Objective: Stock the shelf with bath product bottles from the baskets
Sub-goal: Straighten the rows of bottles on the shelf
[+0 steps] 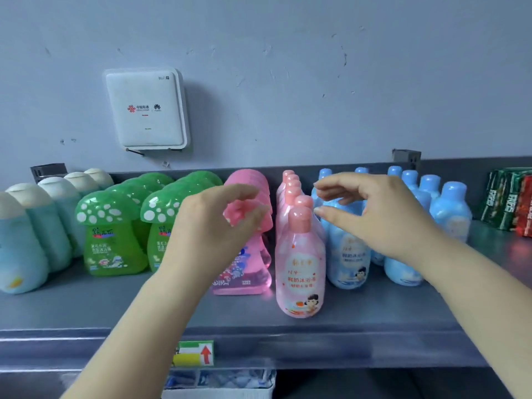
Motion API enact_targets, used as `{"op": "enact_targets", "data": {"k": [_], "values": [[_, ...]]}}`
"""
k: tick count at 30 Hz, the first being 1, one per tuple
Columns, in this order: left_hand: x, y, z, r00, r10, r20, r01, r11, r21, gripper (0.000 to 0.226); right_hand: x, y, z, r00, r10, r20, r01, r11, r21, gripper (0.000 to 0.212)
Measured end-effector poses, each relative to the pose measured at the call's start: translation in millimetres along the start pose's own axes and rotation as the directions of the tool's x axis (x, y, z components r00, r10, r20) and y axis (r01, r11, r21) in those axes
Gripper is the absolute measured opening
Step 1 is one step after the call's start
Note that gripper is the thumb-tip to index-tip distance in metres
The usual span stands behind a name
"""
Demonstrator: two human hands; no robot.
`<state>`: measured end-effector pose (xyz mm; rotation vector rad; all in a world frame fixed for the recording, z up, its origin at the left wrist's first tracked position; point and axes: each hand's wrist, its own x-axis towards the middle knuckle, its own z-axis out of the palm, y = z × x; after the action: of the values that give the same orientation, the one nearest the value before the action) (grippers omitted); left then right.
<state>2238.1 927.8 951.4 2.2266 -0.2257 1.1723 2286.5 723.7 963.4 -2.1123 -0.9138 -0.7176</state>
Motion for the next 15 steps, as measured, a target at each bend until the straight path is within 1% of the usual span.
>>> {"op": "enact_targets", "data": {"k": [1,3,5,7,10,12,15], "values": [[-3,2,0,0.999,0.013,-0.038,-0.012,1.0,0.026,0.021,-6,4,2,1.0,0.005,-0.008,-0.005,1.0,0.012,0.029],[-7,7,-2,0.995,0.068,-0.07,-0.062,0.995,0.075,0.024,-17,10,6,0.999,0.01,-0.031,-0.009,1.0,0.029,0.032],[-14,12,-3,0.996,0.06,-0.065,-0.057,0.997,0.048,0.024,-26,13,8,0.999,0.004,-0.037,-0.003,0.999,0.04,0.035],[-23,13,1,1.0,0.011,-0.009,-0.011,1.0,-0.002,0.021,-34,14,11,1.0,0.015,-0.024,-0.013,0.999,0.051,0.038],[-38,8,13,0.993,-0.055,0.106,0.056,0.998,-0.001,0.024,-44,18,21,0.999,0.047,0.013,-0.048,0.996,0.078,0.043],[-44,3,22,0.982,-0.092,0.166,0.102,0.993,-0.055,0.026,-49,19,28,0.997,0.071,0.043,-0.075,0.991,0.108,0.045],[-50,-1,33,0.962,-0.144,0.231,0.183,0.97,-0.159,0.035,-51,17,33,0.994,0.096,0.05,-0.104,0.978,0.179,0.043]]}}
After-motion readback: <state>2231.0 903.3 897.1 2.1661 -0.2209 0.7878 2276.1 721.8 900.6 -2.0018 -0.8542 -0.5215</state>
